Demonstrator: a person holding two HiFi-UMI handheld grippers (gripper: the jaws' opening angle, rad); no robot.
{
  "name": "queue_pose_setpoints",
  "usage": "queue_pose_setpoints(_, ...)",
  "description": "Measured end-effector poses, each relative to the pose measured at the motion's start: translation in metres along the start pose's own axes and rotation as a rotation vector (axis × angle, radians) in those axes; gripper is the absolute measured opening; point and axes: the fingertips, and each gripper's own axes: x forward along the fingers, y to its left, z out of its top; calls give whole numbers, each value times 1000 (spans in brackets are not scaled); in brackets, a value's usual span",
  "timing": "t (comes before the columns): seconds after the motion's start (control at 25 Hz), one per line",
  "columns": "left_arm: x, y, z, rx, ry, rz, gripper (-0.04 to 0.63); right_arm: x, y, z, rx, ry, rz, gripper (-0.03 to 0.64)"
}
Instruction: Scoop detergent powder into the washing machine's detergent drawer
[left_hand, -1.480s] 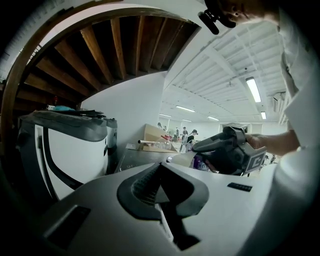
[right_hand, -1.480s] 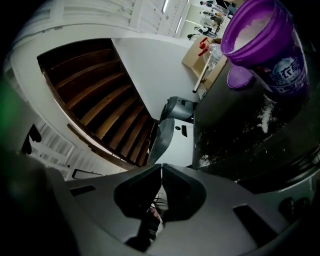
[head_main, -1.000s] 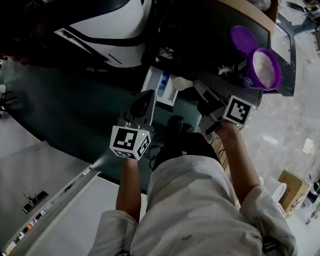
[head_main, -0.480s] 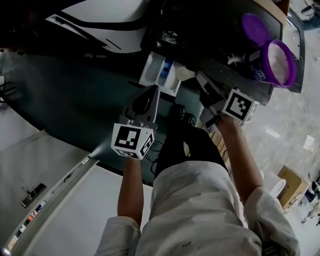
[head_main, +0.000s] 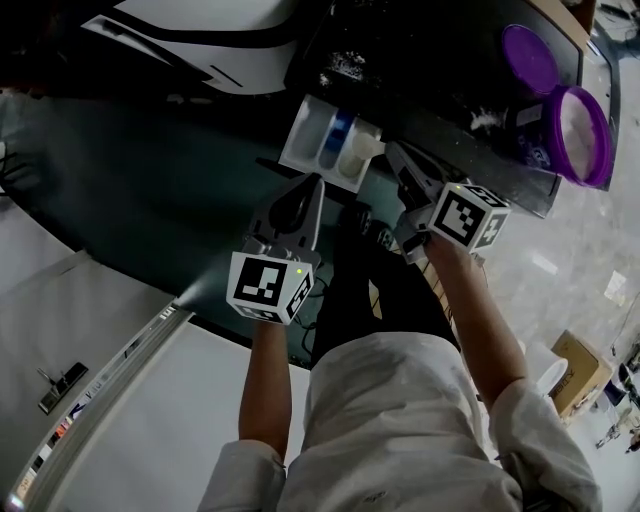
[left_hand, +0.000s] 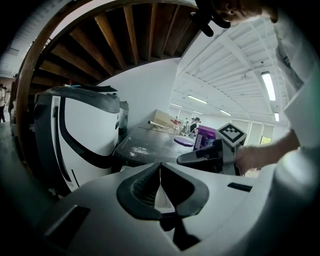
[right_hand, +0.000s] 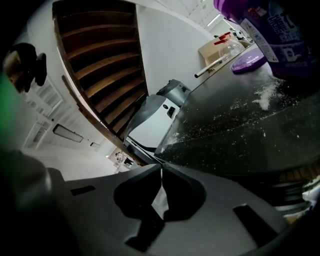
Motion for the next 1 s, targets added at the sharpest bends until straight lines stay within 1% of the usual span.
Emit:
queue_pose_setpoints(0.12, 2, 3, -5, -11, 5, 4, 20, 7, -6, -4, -61, 10, -22, 11)
queue_pose_setpoints(0.32, 4, 8, -9, -7, 18, 3, 20, 15, -11, -10, -171, 20, -54, 11)
queue_pose_setpoints(0.68, 5, 14, -8, -15, 16, 10, 20, 20, -19, -16, -271, 41, -95, 11)
queue_pose_setpoints(1.0, 3, 15, -8, -22, 15, 14, 20, 26, -14, -18, -431, 69, -120, 11)
